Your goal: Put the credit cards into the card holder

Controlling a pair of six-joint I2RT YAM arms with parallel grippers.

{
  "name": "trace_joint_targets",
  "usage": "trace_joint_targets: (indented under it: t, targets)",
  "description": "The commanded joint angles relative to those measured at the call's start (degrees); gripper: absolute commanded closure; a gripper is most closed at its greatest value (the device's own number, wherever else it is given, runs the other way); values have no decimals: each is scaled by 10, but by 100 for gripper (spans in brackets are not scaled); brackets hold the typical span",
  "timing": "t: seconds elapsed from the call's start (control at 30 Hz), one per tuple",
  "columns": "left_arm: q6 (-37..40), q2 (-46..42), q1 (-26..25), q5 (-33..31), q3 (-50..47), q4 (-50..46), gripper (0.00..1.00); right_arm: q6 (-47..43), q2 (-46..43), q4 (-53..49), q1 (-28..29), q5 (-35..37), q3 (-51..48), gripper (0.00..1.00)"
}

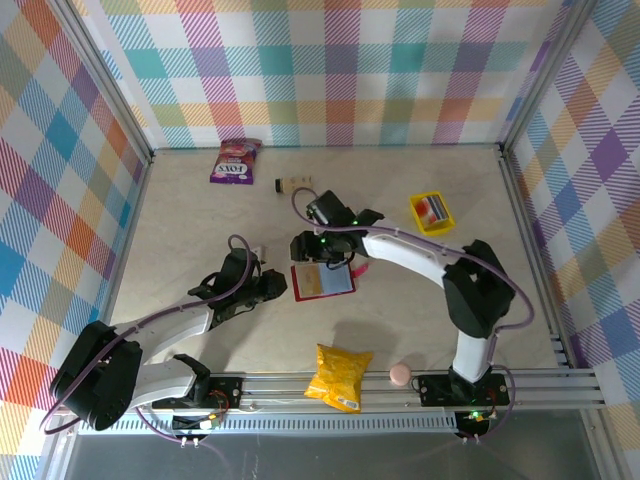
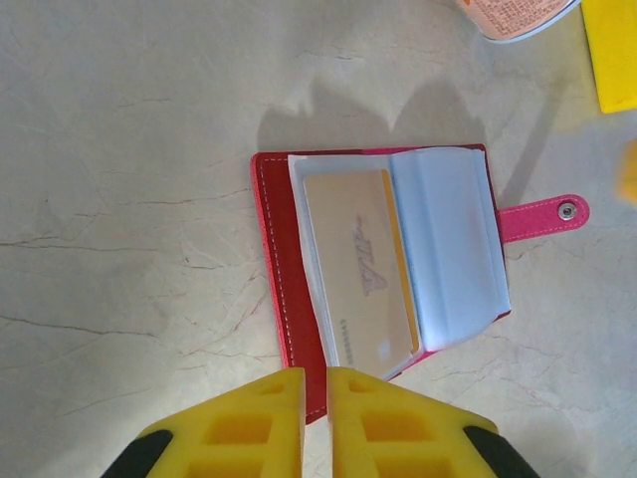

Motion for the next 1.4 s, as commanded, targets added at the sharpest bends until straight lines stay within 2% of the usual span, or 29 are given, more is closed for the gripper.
trace_joint_targets:
  t: [0.0, 0.1, 0.23, 0.5, 0.6, 0.73, 0.8, 0.9, 1.0, 1.13, 1.37]
  targets:
    - [-6, 0, 4, 27, -13, 24, 85, -9, -27, -40, -22, 47, -33, 42]
    - [-9, 21, 4, 53, -14, 50, 84, -21, -23, -69, -34, 73, -50, 40]
    - [-14, 53, 2, 76, -8, 68, 84, -47, 18, -91, -35, 56, -35, 38]
    - [-10, 77, 0, 76, 3, 58, 83, -85, 72, -94, -35, 31, -3, 35]
    - [-11, 81, 0, 76, 5, 57, 83, -87, 80, -110, -35, 46, 7, 36]
    - [-8, 79, 0, 72, 6, 52, 82, -77, 39, -131, -43, 112, -17, 39]
    - [-7, 76, 0, 70, 5, 51, 82, -76, -2, -128, -61, 118, -50, 42]
    - [-5, 75, 0, 71, 6, 51, 82, -76, -56, -114, -101, 101, -108, 49]
    - [-5, 74, 0, 79, 3, 62, 82, -85, -80, -102, -131, 68, -144, 51]
    - [-7, 69, 0, 97, -4, 85, 81, -103, -78, -80, -152, 20, -160, 56]
    - [-7, 44, -1, 100, -16, 98, 78, -121, -55, -61, -168, -4, -158, 62]
